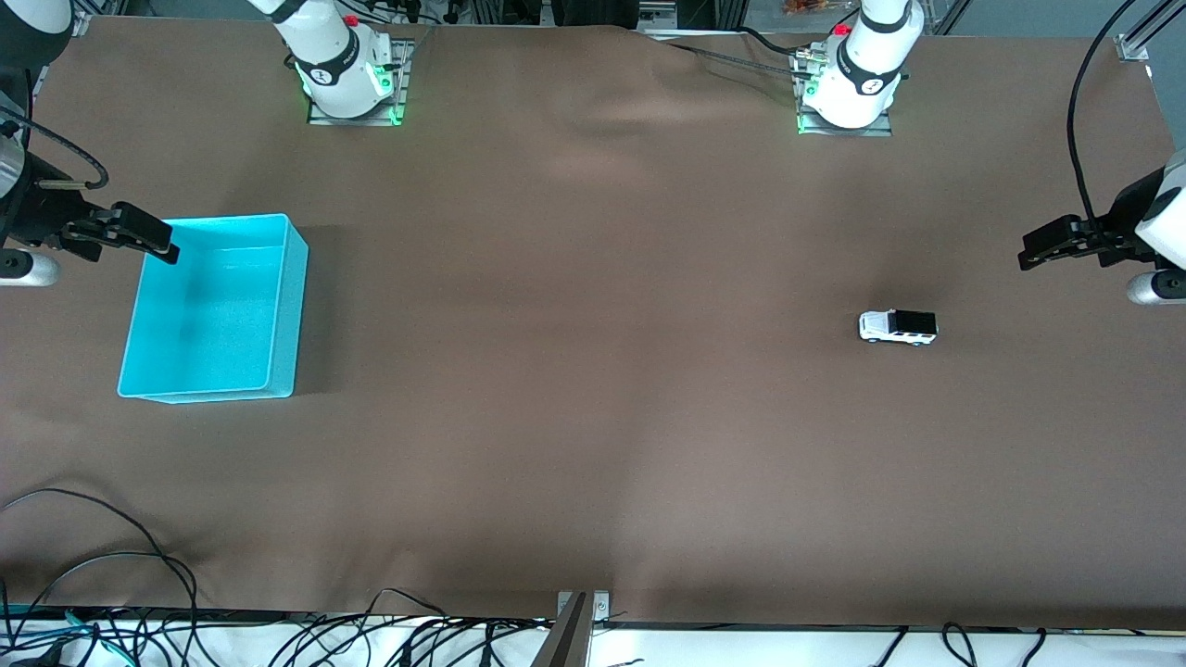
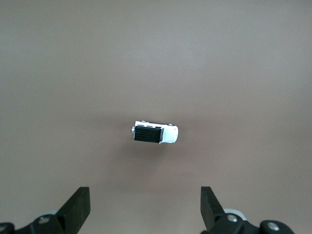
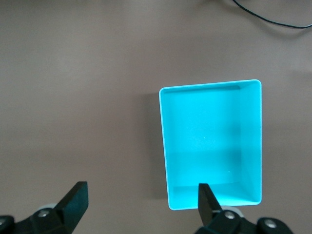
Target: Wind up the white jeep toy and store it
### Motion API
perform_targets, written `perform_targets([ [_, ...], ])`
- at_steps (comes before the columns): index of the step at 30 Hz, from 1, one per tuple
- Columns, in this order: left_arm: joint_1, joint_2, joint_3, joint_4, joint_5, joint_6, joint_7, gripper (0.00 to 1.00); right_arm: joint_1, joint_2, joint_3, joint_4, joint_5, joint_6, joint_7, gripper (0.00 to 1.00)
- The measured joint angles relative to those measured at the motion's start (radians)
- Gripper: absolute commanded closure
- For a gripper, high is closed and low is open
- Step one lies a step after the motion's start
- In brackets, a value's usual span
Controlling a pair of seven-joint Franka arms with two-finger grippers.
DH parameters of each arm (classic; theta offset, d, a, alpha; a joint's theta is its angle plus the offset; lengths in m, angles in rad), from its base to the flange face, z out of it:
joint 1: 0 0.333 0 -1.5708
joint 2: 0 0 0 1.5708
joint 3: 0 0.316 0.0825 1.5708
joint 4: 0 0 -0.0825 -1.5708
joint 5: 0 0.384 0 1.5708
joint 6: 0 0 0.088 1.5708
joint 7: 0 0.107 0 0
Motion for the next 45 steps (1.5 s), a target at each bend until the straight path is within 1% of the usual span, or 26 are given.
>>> perform_targets([
  [17, 0.0, 0.0, -0.007, -0.046, -0.001, -0.002, 0.009, 0.0, 0.0, 0.0, 0.0, 0.0, 0.0, 0.0, 0.0, 0.0],
  [45, 0.0, 0.0, -0.01, -0.05, -0.001, -0.002, 0.009, 0.0, 0.0, 0.0, 0.0, 0.0, 0.0, 0.001, 0.0, 0.0],
])
